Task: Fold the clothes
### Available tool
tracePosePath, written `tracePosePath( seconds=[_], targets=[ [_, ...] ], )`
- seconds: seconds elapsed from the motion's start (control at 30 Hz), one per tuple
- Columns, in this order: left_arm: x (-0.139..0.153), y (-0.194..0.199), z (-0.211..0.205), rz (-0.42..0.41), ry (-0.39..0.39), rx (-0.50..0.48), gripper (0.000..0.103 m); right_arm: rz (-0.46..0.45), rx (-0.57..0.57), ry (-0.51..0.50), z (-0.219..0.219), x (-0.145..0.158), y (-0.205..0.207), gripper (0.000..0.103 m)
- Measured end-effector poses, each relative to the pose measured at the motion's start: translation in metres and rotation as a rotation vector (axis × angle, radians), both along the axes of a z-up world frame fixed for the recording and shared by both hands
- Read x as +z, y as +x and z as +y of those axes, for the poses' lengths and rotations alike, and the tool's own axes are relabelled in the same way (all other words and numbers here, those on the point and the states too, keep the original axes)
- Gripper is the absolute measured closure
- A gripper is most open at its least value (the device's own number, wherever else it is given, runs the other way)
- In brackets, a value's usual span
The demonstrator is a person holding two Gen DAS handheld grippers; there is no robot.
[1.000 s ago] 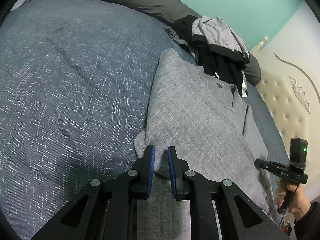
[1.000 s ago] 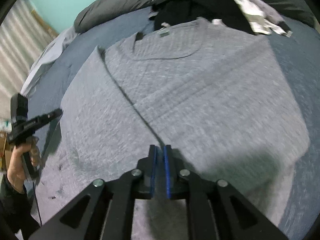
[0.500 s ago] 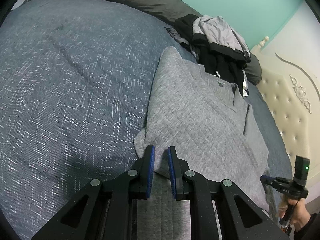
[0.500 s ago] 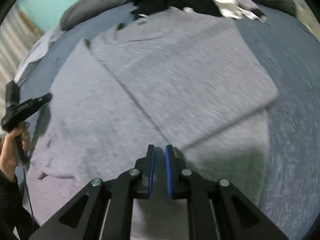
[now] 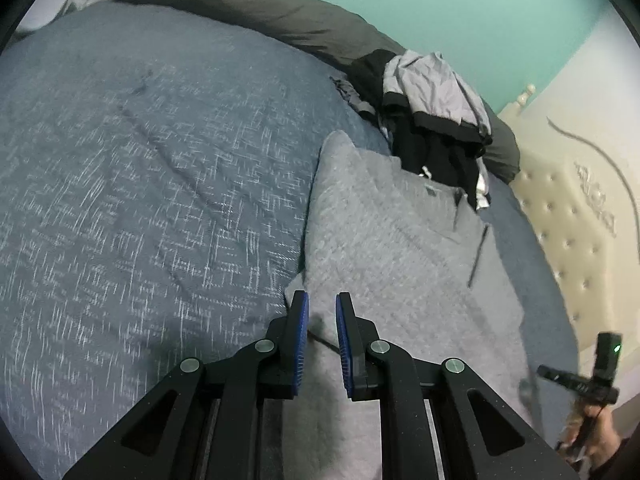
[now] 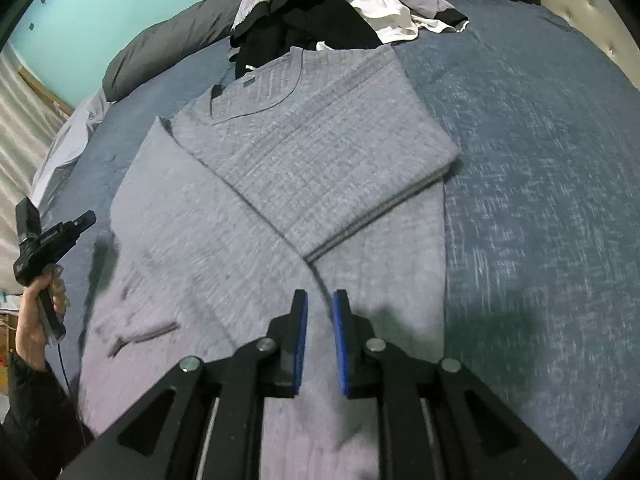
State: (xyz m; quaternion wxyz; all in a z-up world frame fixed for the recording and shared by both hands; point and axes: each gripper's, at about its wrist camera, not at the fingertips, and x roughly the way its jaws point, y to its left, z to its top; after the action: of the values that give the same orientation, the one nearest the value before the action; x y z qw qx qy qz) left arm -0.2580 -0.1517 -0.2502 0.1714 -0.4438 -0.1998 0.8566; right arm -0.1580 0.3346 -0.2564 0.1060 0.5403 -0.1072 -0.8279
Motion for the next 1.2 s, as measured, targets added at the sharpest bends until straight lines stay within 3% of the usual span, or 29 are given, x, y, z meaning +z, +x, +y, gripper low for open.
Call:
tracePosePath(
  seconds=[0.07, 0.23, 0.33, 0.7, 0.87, 0.97, 1.1, 1.2],
  targets=[
    [0.013, 0.007, -0.001, 0.003, -0.006, -0.015, 0.088, -0.016, 0.016, -0.004, -0.001, 0.004, 0.009, 0.081],
    [0.037, 0.031, -0.008, -0.037, -0.016, -0.078, 0.088, -0.057, 0.046, -0.003, 0.009, 0.013, 0.036, 0.08],
    [0.043, 0.052, -0.012, -0.069, -0.07, -0.121, 0.088, -0.099, 0.02, -0.026, 0.025, 0.012, 0.05, 0.077],
    [0.014, 0.14, -0.022, -0.26, -0.165, -0.231, 0.088, -0.205, -0.027, -0.059, 0.062, -0.005, 0.105, 0.074],
    [0.009, 0.168, -0.012, -0.298, -0.189, -0.284, 0.088, -0.256, -0.006, -0.063, 0.062, -0.01, 0.121, 0.073],
    [0.007, 0.179, -0.007, -0.323, -0.195, -0.307, 0.088, -0.294, 0.03, -0.073, 0.056, -0.014, 0.129, 0.062],
    [0.002, 0.189, -0.003, -0.347, -0.209, -0.326, 0.087, -0.323, 0.055, -0.068, 0.05, -0.018, 0.138, 0.062],
    [-0.004, 0.196, -0.003, -0.381, -0.215, -0.34, 0.077, -0.348, 0.056, -0.075, 0.049, -0.024, 0.144, 0.062]
  ],
)
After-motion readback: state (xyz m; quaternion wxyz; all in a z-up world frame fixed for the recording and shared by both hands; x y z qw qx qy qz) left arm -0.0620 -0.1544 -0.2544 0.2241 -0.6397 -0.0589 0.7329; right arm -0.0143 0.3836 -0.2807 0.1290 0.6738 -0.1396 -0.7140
